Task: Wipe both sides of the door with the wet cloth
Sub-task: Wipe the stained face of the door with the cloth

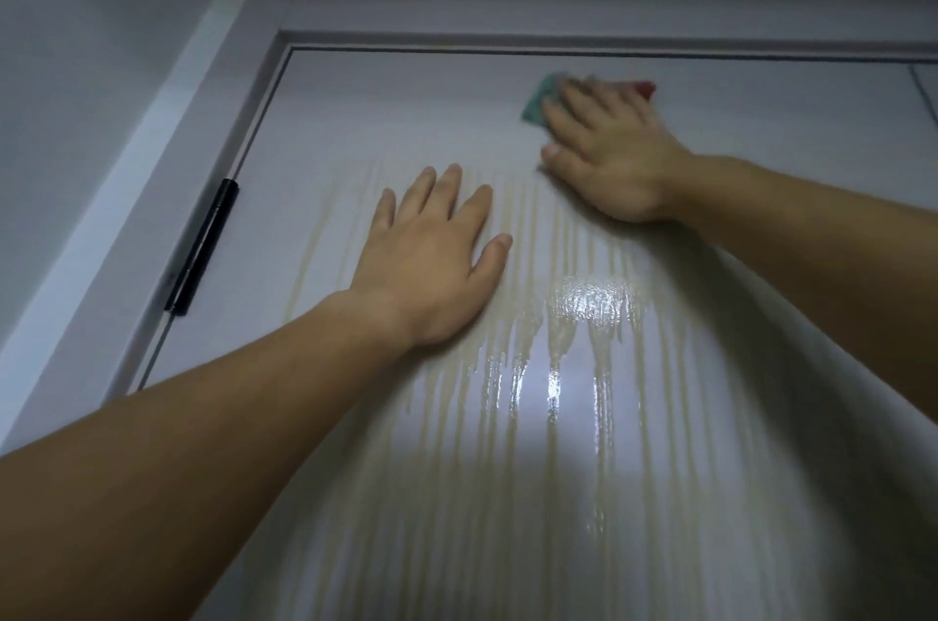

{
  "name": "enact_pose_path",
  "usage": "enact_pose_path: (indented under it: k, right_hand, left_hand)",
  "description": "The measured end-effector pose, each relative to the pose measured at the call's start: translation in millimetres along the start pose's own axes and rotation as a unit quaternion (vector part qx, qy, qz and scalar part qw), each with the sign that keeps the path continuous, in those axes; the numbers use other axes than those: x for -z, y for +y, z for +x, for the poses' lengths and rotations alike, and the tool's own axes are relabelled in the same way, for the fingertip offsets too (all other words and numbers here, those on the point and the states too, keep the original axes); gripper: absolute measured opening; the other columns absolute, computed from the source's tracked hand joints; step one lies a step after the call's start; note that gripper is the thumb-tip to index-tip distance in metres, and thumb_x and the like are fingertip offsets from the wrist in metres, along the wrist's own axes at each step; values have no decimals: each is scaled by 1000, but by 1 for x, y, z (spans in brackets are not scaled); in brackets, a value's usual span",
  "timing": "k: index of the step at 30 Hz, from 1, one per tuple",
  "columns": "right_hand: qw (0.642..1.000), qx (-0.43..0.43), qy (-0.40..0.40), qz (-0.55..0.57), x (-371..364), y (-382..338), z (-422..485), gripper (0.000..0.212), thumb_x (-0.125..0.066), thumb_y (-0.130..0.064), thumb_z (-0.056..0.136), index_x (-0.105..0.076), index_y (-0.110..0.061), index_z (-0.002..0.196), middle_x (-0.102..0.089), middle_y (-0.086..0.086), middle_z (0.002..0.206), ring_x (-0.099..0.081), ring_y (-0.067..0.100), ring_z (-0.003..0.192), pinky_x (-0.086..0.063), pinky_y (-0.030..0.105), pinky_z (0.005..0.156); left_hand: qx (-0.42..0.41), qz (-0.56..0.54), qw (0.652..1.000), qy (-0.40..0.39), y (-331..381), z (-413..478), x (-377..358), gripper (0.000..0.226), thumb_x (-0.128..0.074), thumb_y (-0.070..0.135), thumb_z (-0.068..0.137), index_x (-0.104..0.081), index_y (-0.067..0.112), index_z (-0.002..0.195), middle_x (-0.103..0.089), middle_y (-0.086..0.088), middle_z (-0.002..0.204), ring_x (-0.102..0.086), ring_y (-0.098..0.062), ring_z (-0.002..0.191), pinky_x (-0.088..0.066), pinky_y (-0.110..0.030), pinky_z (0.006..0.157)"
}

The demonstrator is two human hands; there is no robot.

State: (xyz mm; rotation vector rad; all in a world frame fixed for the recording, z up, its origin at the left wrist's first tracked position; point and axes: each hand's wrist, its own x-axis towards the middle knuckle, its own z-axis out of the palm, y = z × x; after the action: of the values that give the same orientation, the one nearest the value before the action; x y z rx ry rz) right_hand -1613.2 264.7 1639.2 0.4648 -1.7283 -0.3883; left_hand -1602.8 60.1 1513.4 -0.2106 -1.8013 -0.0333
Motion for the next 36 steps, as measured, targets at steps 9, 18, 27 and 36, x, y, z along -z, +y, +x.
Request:
enact_pose_path:
  k: [9, 18, 27, 36]
  right_hand:
    - [998, -58, -1, 3, 7, 25, 17, 71, -10, -62, 104, 2, -26, 163, 10, -1, 171, 10, 22, 157, 6, 45, 126]
    - [997, -80, -6, -3, 11, 67, 7, 72, -10, -64, 102, 0, -27, 163, 8, -2, 171, 8, 20, 157, 3, 42, 126]
    - [999, -46, -20, -13, 10, 80, -10, 85, 0, -72, 91, 1, -27, 163, 8, -2, 171, 9, 18, 157, 4, 39, 126]
    - [1000, -14, -16, -18, 1, 93, -46, 79, -5, -68, 94, 4, -30, 162, 12, -5, 170, 13, 14, 155, 7, 37, 125]
  left_hand:
    - [16, 3, 1000, 16, 7, 3, -1, 61, -23, 54, 106, -27, 24, 159, -11, -7, 171, -4, -26, 158, -2, -53, 127]
    - [-30, -20, 999, 14, 39, 15, -7, 61, -21, 51, 107, -21, 25, 162, -8, -5, 172, -2, -24, 159, -4, -41, 128]
    - [-17, -9, 999, 28, 44, 16, -12, 66, -17, 54, 103, -24, 24, 162, -13, -7, 171, -6, -26, 158, -6, -44, 128]
    - [-15, 3, 999, 32, 45, 14, -17, 68, -16, 54, 103, -18, 22, 163, -9, -8, 172, -3, -27, 159, -4, -45, 129]
